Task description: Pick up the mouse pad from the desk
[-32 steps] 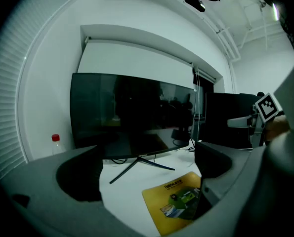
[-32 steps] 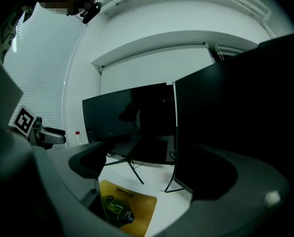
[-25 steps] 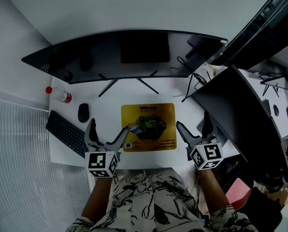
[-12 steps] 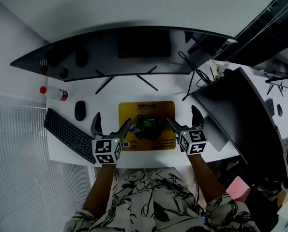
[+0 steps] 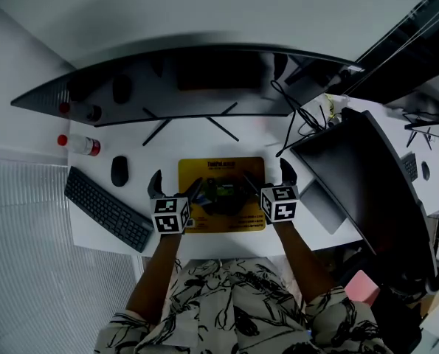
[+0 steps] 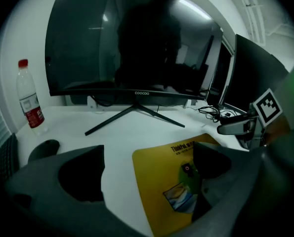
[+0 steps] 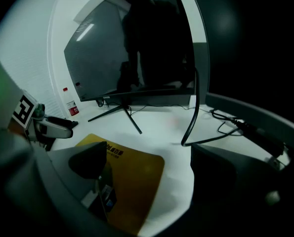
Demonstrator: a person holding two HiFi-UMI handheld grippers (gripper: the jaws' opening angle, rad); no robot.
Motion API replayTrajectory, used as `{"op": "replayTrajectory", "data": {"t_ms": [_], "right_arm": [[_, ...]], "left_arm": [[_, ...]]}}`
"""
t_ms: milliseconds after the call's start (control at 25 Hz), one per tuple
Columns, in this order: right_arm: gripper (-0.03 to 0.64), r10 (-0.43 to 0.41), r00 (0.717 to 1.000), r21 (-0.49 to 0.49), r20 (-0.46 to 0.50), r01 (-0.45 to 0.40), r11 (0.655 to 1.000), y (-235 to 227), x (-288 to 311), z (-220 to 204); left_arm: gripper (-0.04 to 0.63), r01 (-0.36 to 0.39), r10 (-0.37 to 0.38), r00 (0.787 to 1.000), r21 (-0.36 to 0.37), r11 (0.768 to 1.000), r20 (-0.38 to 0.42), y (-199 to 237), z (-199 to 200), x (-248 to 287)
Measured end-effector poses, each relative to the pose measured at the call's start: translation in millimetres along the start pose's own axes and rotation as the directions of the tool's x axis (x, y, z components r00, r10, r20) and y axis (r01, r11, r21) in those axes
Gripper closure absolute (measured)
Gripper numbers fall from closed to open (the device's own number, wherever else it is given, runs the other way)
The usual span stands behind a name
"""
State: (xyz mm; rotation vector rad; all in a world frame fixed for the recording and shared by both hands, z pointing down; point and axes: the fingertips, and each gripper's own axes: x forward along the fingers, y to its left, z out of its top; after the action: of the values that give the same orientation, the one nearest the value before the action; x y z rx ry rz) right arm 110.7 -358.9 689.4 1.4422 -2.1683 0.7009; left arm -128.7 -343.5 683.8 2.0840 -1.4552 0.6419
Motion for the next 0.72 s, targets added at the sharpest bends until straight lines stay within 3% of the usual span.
{"op": "replayTrajectory", "data": {"t_ms": [440,720], "right_arm": [[0.100,-0.038,0.996,0.030,-0.080,0.040,0.999,-9.9,27.9,-22.4],[0.173,-0.064,0.991,0.043,-0.119,0.070,0.997,-11.9,33.4,-31.4]], "left_arm": [[0.067,-0.026,0.025,0.997,-0.013,1.000,-0.071,11.6,-18.7,37.3],[0.118,-0.038,0.033,0.993,-0.040,0.999,-0.114,13.6,-29.3,50.8]]}}
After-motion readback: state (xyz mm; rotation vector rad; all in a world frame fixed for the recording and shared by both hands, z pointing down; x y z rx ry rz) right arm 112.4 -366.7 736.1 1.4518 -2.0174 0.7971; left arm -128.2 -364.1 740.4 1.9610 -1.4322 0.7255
